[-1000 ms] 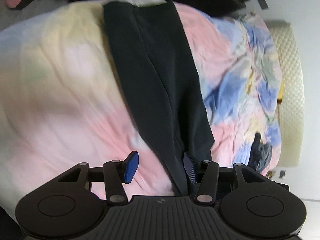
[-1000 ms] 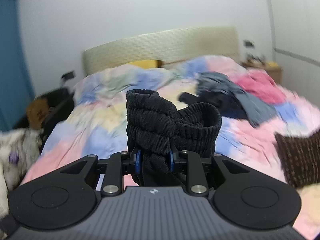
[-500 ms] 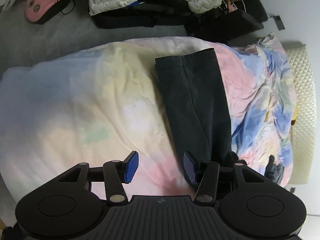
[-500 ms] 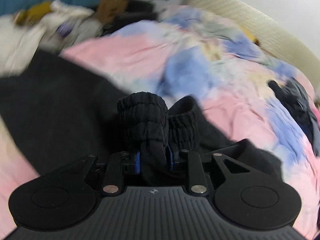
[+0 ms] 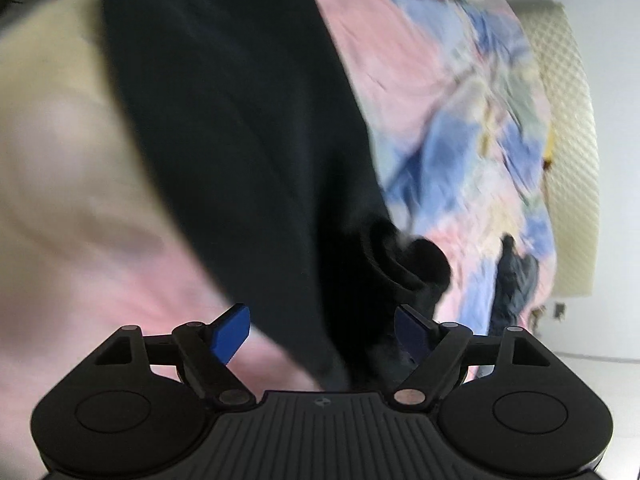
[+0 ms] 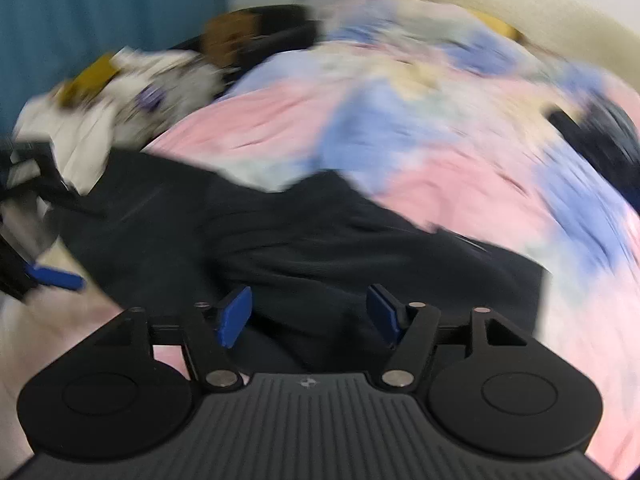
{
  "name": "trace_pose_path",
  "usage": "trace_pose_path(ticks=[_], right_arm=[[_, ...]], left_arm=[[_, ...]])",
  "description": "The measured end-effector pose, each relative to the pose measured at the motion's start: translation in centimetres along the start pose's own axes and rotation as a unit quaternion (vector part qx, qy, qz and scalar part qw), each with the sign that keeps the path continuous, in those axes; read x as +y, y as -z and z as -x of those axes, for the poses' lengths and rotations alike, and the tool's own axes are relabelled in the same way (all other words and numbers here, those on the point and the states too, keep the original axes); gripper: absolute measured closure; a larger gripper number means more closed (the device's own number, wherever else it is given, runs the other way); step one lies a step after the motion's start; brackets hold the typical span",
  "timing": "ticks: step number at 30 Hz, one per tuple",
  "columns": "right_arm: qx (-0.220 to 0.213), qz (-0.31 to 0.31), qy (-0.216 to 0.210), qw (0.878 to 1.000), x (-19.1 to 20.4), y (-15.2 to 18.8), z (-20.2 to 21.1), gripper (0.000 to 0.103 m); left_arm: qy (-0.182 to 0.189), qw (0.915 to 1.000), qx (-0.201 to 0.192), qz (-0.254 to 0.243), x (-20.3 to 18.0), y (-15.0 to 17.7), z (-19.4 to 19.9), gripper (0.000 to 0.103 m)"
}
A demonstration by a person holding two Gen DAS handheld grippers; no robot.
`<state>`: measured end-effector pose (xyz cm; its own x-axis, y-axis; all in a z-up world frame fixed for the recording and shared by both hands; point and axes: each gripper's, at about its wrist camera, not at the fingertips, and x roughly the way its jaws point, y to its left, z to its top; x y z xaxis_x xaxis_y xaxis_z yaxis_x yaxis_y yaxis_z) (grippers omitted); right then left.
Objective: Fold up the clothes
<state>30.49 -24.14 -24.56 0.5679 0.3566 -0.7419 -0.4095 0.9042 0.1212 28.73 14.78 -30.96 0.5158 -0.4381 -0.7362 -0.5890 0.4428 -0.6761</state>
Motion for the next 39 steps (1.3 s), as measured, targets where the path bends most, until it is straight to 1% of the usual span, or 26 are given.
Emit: trace_pose_path(ticks=[2, 5, 6, 8, 10, 11, 12, 13, 14, 15, 17, 18, 19, 20, 22, 23, 24, 25, 26, 28, 30, 32, 33, 35, 37, 39], right_arm=[[0.006, -0.066, 0.022, 0.998, -3.7, 0.5, 1.0, 0.035], [0.021, -0.160, 0.058, 0.985, -9.0, 1.4, 1.1, 0.035], [0.025, -0.192, 0.064, 0.979, -10.7, 1.9, 0.9, 0.035], [0.031, -0.254, 0.063, 0.965, -13.6, 2.5, 0.2, 0.034], [0.023, -0.308, 0.060, 0.949, -15.8, 3.2, -0.4, 0.030], [0.020, -0.324, 0.059, 0.944, -16.5, 3.4, -0.6, 0.029], [0.023, -0.336, 0.053, 0.940, -16.9, 3.5, -1.2, 0.029], [0.026, -0.347, 0.048, 0.936, -17.4, 3.6, -1.7, 0.029], [0.031, -0.353, 0.041, 0.934, -17.6, 3.6, -2.2, 0.029], [0.036, -0.354, 0.039, 0.934, -17.7, 3.5, -2.8, 0.029], [0.048, -0.354, 0.035, 0.933, -17.7, 3.3, -4.2, 0.029], [0.050, -0.350, 0.032, 0.935, -17.5, 3.2, -4.7, 0.029], [0.053, -0.345, 0.029, 0.937, -17.4, 3.1, -5.1, 0.027], [0.055, -0.341, 0.026, 0.938, -17.2, 3.1, -5.6, 0.027], [0.062, -0.315, 0.018, 0.947, -16.5, 2.4, -6.0, 0.027], [0.068, -0.305, 0.015, 0.950, -16.2, 2.0, -6.1, 0.030], [0.074, -0.296, 0.013, 0.952, -15.9, 1.6, -6.2, 0.037], [0.080, -0.286, 0.010, 0.955, -15.6, 1.2, -6.3, 0.041], [0.086, -0.276, 0.008, 0.957, -15.4, 0.8, -6.5, 0.045], [0.077, -0.253, -0.001, 0.964, -14.4, 0.0, -5.9, 0.046], [0.075, -0.222, 0.003, 0.972, -13.2, -0.8, -5.4, 0.046], [0.081, -0.200, 0.008, 0.977, -12.2, -1.1, -5.2, 0.047], [0.093, -0.189, 0.013, 0.978, -11.8, -1.0, -5.6, 0.047], [0.121, -0.171, 0.019, 0.978, -11.0, -0.7, -6.5, 0.046], [0.153, -0.148, 0.021, 0.977, -10.5, -0.3, -8.1, 0.046], [0.170, -0.129, 0.025, 0.977, -10.1, -0.3, -9.2, 0.045]], left_arm=[[0.008, 0.9998, 0.013, -0.015, -1.7, 0.3, -2.9, 0.020], [0.008, 0.9993, 0.021, -0.030, -3.7, 0.5, -6.5, 0.015], [0.007, 0.9992, 0.022, -0.032, -4.2, 0.5, -7.4, 0.014], [0.004, 0.9990, 0.025, -0.036, -5.0, 0.4, -9.1, 0.012], [-0.001, 0.9986, 0.029, -0.043, -5.6, 0.4, -10.7, 0.012], [-0.007, 0.9983, 0.032, -0.048, -5.8, 0.2, -11.3, 0.013], [-0.013, 0.9979, 0.035, -0.053, -6.1, 0.0, -12.0, 0.017], [-0.019, 0.9975, 0.038, -0.057, -6.3, -0.1, -12.5, 0.024], [-0.024, 0.9971, 0.041, -0.060, -6.5, -0.2, -13.0, 0.026], [-0.032, 0.9967, 0.042, -0.061, -6.6, -0.3, -13.4, 0.027], [-0.038, 0.9966, 0.038, -0.062, -6.9, -0.5, -14.0, 0.032], [-0.040, 0.9964, 0.036, -0.066, -7.0, -0.4, -14.1, 0.038], [-0.043, 0.9960, 0.033, -0.070, -7.1, -0.3, -14.1, 0.048], [-0.045, 0.9957, 0.031, -0.075, -7.2, -0.3, -14.2, 0.052], [-0.044, 0.9950, 0.028, -0.085, -7.3, 0.1, -13.9, 0.061], [-0.041, 0.9945, 0.023, -0.093, -7.5, 0.4, -13.6, 0.063], [-0.037, 0.9939, 0.018, -0.102, -7.7, 0.7, -13.3, 0.065], [-0.030, 0.9943, 0.013, -0.101, -7.9, 1.1, -12.7, 0.067], [-0.022, 0.9948, 0.007, -0.100, -8.1, 1.5, -12.1, 0.067], [-0.005, 0.9955, -0.003, -0.095, -8.4, 2.5, -10.6, 0.068], [-0.001, 0.9949, -0.012, -0.100, -8.6, 3.7, -9.3, 0.068], [-0.009, 0.9960, -0.014, -0.088, -7.7, 4.6, -8.9, 0.067], [-0.013, 0.9970, -0.011, -0.076, -7.0, 4.8, -9.1, 0.067], [-0.011, 0.9994, -0.003, -0.032, -4.4, 4.6, -10.1, 0.066], [0.008, 0.9999, 0.008, 0.003, -2.3, 4.0, -11.0, 0.063], [0.027, 0.9990, 0.023, 0.027, -0.8, 3.4, -11.8, 0.060]])
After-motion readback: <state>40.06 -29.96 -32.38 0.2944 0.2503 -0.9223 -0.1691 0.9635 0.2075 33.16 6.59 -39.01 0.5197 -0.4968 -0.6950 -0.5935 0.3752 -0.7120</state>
